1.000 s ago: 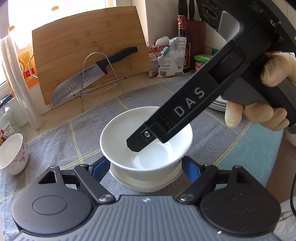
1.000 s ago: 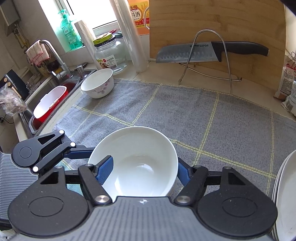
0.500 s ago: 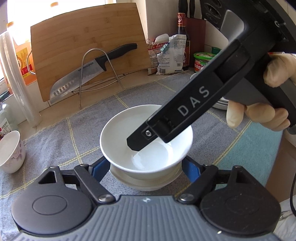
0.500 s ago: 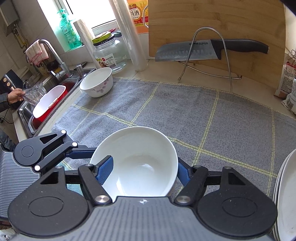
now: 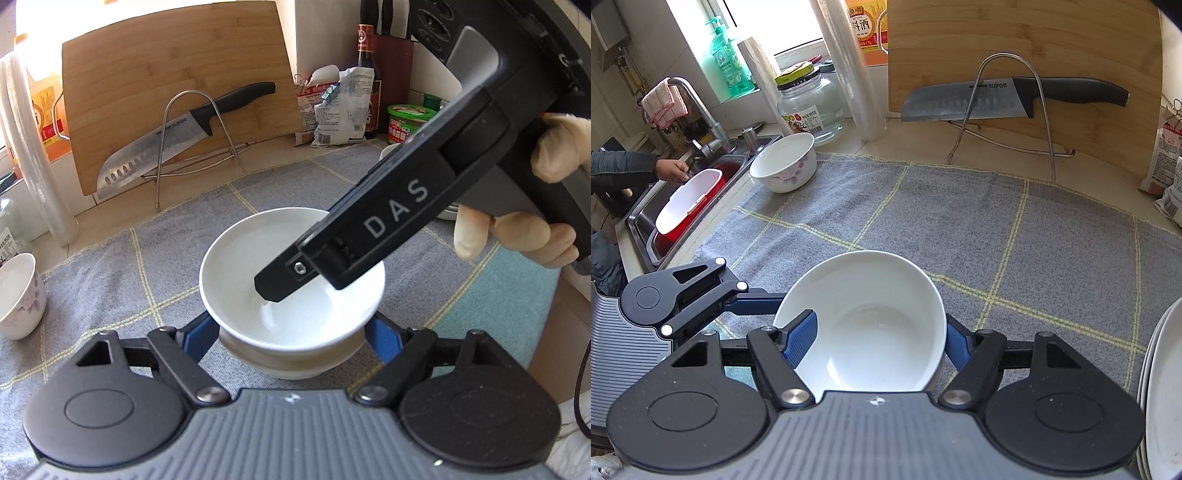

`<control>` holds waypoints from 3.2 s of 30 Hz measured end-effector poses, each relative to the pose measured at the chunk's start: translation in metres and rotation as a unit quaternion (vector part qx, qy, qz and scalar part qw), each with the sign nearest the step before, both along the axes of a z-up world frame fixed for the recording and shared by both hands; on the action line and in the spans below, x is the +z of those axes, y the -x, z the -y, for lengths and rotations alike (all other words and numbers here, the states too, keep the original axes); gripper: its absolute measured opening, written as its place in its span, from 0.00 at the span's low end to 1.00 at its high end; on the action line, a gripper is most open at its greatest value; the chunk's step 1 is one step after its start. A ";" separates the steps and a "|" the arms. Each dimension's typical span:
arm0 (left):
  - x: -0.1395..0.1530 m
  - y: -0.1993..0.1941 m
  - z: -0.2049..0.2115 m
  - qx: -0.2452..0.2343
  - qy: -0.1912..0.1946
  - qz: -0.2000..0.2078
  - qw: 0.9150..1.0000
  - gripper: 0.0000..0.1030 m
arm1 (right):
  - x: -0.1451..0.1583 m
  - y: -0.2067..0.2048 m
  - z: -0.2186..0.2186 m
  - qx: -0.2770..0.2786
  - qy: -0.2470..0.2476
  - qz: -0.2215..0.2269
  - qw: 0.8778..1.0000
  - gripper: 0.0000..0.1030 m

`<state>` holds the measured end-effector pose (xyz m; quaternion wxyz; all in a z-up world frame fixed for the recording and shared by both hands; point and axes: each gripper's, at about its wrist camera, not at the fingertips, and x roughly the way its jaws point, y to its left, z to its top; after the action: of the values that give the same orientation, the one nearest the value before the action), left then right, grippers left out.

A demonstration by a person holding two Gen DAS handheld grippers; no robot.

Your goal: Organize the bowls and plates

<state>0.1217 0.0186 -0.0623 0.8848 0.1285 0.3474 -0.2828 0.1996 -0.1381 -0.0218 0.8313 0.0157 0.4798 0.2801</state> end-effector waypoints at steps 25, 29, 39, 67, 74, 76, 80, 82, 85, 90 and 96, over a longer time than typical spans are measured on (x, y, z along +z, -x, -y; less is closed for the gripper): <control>0.008 0.001 0.000 -0.009 -0.002 0.017 1.000 0.97 | 0.006 0.001 0.003 -0.018 0.009 0.025 0.999 0.98; 0.010 0.002 0.000 -0.006 -0.001 0.020 1.000 0.97 | 0.007 0.002 0.005 -0.019 0.015 0.033 0.999 1.00; 0.018 0.010 0.002 0.021 0.005 0.029 0.999 0.97 | 0.012 0.010 0.013 -0.036 0.042 0.066 0.996 1.00; 0.044 0.053 -0.040 0.336 0.006 0.041 0.941 0.97 | 0.032 0.016 0.040 0.012 0.027 0.131 0.991 1.00; 0.039 0.044 -0.067 0.313 0.017 0.046 0.949 0.97 | 0.039 0.010 0.020 -0.011 0.046 0.140 0.989 1.00; 0.036 0.043 -0.083 0.308 0.017 0.048 0.950 0.97 | 0.044 0.004 0.005 -0.018 0.045 0.145 0.988 1.00; 0.032 0.035 -0.128 0.291 0.020 0.049 0.955 0.97 | 0.056 -0.007 -0.039 -0.030 0.046 0.160 0.986 1.00; 0.032 0.028 -0.149 0.282 0.010 0.047 0.958 0.97 | 0.060 -0.013 -0.064 -0.037 0.048 0.159 0.985 1.00; 0.035 0.016 -0.176 0.254 -0.005 0.066 0.965 0.97 | 0.061 -0.020 -0.102 -0.050 0.059 0.162 0.984 1.00; 0.046 -0.014 -0.213 0.219 0.013 0.074 0.973 0.97 | 0.062 -0.016 -0.141 -0.085 0.058 0.169 0.980 1.00; 0.057 -0.058 -0.206 0.175 0.022 0.087 0.980 0.98 | 0.061 0.002 -0.136 -0.127 0.058 0.167 0.976 1.00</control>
<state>0.1795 0.2244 -0.0055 0.9500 0.0698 0.2802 -0.1190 0.1971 -0.0016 0.0393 0.9279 -0.0185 0.3441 0.1424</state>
